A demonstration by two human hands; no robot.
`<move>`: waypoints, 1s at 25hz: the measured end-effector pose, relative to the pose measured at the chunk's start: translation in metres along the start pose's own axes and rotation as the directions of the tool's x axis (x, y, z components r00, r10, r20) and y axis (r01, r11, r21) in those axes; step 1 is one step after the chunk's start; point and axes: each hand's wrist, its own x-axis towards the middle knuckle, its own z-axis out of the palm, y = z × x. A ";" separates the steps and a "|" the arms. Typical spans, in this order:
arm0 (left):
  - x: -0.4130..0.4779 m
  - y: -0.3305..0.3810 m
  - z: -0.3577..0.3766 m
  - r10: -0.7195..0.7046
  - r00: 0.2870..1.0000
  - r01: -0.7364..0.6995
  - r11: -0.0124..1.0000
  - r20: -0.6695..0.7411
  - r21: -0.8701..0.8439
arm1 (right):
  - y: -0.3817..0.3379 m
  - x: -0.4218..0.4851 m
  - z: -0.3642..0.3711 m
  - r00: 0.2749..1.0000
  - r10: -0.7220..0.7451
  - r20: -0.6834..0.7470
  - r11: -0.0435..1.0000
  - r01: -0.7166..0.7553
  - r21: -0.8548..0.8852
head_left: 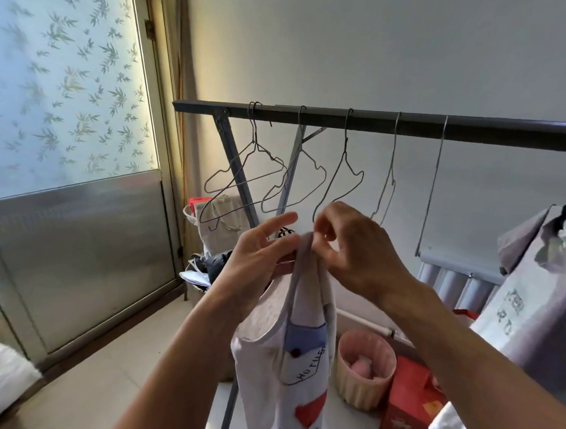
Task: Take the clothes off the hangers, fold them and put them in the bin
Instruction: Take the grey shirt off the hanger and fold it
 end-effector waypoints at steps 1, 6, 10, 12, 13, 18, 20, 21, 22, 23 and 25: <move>-0.002 -0.002 -0.007 0.002 1.000 -0.003 0.998 0.005 0.062 | 0.001 0.002 -0.002 0.998 0.061 -0.014 0.990 -0.059 0.126; -0.011 -0.041 -0.053 -0.123 0.992 0.076 0.817 0.043 0.572 | 0.006 0.010 -0.009 0.973 0.232 0.020 0.850 -0.213 0.482; -0.008 -0.054 -0.072 0.038 0.984 0.127 0.550 -0.177 0.825 | 0.014 0.009 -0.012 0.984 0.167 0.070 0.871 -0.180 0.457; -0.007 -0.045 -0.084 0.100 0.945 0.188 0.614 -0.312 0.766 | 0.024 0.006 -0.017 0.983 0.146 0.108 0.892 -0.178 0.416; -0.006 -0.038 -0.093 0.059 0.943 0.175 0.749 -0.328 0.639 | 0.031 0.004 -0.020 0.981 0.150 0.119 0.905 -0.185 0.384; -0.009 -0.009 -0.104 0.025 0.992 0.009 0.963 -0.124 0.271 | 0.053 -0.004 -0.026 0.959 0.230 0.164 0.889 -0.276 0.366; -0.008 0.004 -0.095 0.063 0.993 -0.023 0.925 -0.095 0.379 | 0.055 -0.006 -0.025 0.954 0.243 0.175 0.868 -0.295 0.400; -0.008 0.012 -0.093 0.064 0.995 -0.026 0.903 -0.075 0.429 | 0.055 -0.007 -0.027 0.951 0.245 0.187 0.856 -0.303 0.419; -0.009 0.018 -0.095 0.051 0.998 -0.027 0.883 -0.039 0.469 | 0.056 -0.009 -0.030 0.947 0.237 0.218 0.843 -0.312 0.439; -0.011 0.026 -0.098 0.022 1.000 -0.022 0.871 0.006 0.492 | 0.056 -0.011 -0.033 0.939 0.225 0.262 0.829 -0.326 0.454; -0.015 0.040 -0.109 -0.068 0.992 0.003 0.856 0.107 0.517 | 0.057 -0.015 -0.039 0.920 0.185 0.344 0.821 -0.338 0.461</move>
